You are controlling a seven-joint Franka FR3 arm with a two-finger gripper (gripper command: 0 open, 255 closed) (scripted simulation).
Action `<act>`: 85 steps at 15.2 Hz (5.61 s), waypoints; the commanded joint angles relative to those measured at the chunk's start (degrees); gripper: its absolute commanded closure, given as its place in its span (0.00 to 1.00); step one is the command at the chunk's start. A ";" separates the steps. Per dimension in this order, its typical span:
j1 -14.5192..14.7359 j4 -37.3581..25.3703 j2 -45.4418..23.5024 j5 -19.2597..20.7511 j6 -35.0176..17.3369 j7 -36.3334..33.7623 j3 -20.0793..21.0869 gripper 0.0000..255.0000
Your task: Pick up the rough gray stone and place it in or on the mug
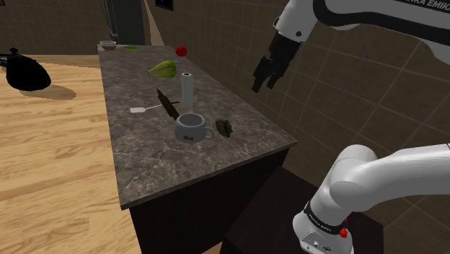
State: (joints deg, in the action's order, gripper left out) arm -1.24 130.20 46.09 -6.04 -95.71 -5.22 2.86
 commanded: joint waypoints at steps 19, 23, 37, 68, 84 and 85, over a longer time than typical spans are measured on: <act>-3.96 -11.09 -37.58 7.19 -12.47 2.88 -1.78 0.00; -4.65 -15.99 -46.44 8.89 -13.42 3.01 -2.32 0.00; -5.84 -23.85 -63.83 11.88 -17.53 3.15 -3.79 0.00; -5.83 -27.40 -60.42 11.68 -10.60 3.84 -3.77 1.00; -5.72 -36.38 -57.90 11.49 0.86 4.82 -3.73 1.00; -5.71 -37.08 -57.85 11.49 1.60 4.88 -3.73 1.00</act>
State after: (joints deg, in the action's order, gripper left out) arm -6.91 93.72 -11.86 5.44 -94.80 -0.48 -0.83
